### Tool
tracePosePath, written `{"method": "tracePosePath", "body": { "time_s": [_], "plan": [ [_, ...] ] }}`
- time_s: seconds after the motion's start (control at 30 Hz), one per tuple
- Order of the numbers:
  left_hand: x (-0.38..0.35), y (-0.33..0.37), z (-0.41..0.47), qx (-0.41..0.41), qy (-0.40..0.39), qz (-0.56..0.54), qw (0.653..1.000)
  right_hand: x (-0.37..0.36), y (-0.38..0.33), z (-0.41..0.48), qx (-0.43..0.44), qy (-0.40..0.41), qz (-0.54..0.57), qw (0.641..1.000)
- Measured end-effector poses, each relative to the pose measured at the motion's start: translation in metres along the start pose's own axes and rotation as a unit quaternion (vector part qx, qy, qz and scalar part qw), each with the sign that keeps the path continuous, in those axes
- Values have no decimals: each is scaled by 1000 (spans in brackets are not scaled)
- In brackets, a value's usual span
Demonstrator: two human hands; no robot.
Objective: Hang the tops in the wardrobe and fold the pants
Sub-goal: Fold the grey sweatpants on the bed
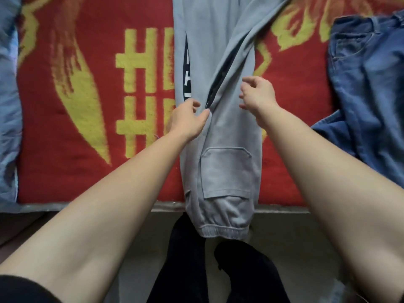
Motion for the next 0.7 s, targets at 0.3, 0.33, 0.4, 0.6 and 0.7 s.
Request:
{"method": "tracePosePath", "body": {
  "time_s": [0.3,0.33,0.4,0.6,0.7],
  "plan": [
    [-10,-1,78,-22,-8,17,1000,-46,-35,90,1,76,-67,995],
    [-5,-6,78,-19,0,-16,1000,-50,-46,89,40,87,-99,990],
    [4,-19,78,-11,23,-78,997,-74,-75,80,155,66,-120,978],
    [2,-88,86,107,28,-132,985,-177,-65,80,173,-200,-276,924],
    [-2,-106,94,132,16,-137,982,-180,-48,87,153,-203,-304,918]
  ]
}}
Point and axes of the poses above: each hand's wrist, its own z-axis towards the middle knuckle, its own x-axis out of the back of the hand, y = z × x, the point moved 6 cm from there along z, towards the middle knuckle, and after that the axes turned 12 degrees about z, right-handed, at the moved point
